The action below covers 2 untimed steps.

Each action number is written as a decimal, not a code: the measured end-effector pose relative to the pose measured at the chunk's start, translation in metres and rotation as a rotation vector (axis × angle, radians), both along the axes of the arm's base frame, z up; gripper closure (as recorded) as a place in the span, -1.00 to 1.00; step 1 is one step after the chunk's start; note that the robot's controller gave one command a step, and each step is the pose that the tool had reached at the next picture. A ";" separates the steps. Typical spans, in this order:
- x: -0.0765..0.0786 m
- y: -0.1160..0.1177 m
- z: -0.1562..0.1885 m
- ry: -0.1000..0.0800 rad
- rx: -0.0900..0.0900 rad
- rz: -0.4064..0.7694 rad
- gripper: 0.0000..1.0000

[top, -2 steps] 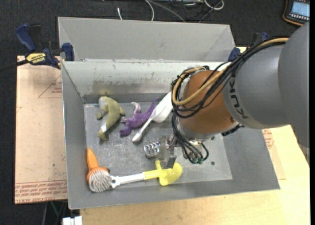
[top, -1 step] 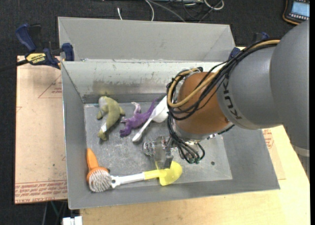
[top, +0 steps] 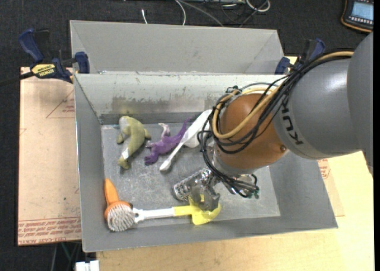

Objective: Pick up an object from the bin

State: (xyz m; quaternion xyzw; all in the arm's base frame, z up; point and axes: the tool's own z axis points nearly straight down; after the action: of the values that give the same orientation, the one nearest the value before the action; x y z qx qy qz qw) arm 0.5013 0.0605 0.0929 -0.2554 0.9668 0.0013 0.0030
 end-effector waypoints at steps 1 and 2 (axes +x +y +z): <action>0.002 -0.010 -0.019 0.001 0.004 -0.206 1.00; -0.002 -0.001 0.013 -0.001 0.003 -0.045 1.00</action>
Offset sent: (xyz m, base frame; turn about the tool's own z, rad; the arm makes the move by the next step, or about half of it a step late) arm -0.0023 -0.0021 0.0129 0.0415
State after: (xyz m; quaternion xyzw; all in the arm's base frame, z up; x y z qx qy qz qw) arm 0.4994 0.0593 0.1055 -0.2337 0.9723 0.0024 0.0040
